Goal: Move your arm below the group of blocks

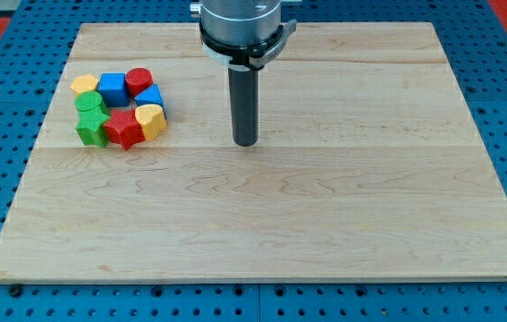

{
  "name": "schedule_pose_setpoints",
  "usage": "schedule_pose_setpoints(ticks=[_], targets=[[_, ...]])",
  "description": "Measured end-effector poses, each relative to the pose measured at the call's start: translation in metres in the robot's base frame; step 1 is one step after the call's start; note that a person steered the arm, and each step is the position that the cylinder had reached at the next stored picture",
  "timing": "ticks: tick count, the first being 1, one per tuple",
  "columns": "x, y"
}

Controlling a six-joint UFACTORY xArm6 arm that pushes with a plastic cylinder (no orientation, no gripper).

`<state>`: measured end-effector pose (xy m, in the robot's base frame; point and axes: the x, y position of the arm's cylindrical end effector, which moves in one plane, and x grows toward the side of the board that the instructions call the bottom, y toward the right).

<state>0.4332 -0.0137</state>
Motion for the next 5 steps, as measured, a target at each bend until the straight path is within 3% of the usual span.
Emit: schedule_pose_setpoints(ticks=[4, 5], targets=[[0.034, -0.018], [0.072, -0.081]])
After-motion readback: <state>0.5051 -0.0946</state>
